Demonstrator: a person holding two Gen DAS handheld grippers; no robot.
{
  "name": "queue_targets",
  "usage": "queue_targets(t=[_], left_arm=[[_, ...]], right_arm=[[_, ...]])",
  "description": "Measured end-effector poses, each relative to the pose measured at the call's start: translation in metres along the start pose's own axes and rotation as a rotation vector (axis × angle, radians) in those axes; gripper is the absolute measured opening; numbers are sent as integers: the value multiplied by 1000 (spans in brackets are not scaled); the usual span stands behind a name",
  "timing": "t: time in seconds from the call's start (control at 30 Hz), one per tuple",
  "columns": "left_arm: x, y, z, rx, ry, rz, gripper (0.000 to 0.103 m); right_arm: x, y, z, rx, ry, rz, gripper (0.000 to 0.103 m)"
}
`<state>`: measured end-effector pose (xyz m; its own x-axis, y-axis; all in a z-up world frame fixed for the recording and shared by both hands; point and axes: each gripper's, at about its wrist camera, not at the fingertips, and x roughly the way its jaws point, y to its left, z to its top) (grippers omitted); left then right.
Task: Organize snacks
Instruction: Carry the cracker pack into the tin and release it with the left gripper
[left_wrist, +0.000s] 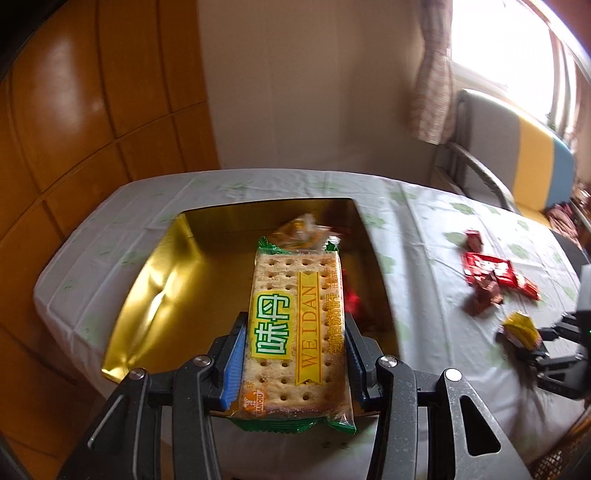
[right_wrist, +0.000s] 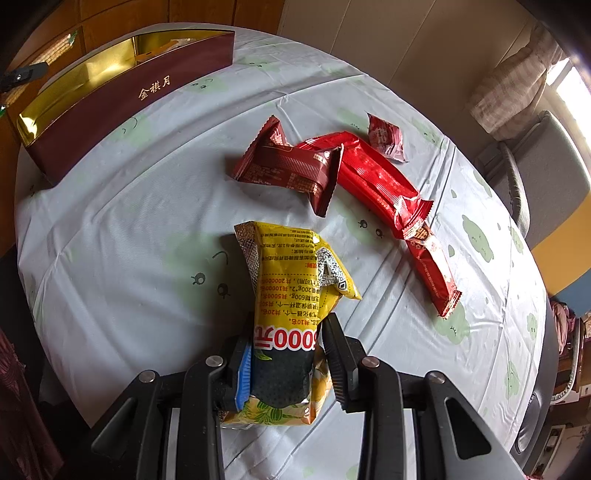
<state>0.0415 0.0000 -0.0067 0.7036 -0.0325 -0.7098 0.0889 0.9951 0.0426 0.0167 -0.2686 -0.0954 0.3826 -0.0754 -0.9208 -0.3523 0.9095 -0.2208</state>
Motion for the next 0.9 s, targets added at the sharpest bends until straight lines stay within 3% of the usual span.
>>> queue_targets(t=[0.17, 0.33, 0.5, 0.67, 0.9], left_arm=[[9, 34, -6, -48, 27, 76, 47], [20, 57, -14, -94, 77, 98, 47], [42, 87, -8, -265, 192, -11, 47], [60, 92, 18, -305, 217, -68, 47], [96, 85, 58, -267, 228, -68, 47]], right_arm=[[0, 0, 0, 1, 0, -1, 35], [0, 1, 0, 4, 0, 0, 35], [0, 1, 0, 1, -2, -2, 35], [0, 2, 0, -1, -3, -7, 35], [0, 1, -1, 4, -4, -4, 35]])
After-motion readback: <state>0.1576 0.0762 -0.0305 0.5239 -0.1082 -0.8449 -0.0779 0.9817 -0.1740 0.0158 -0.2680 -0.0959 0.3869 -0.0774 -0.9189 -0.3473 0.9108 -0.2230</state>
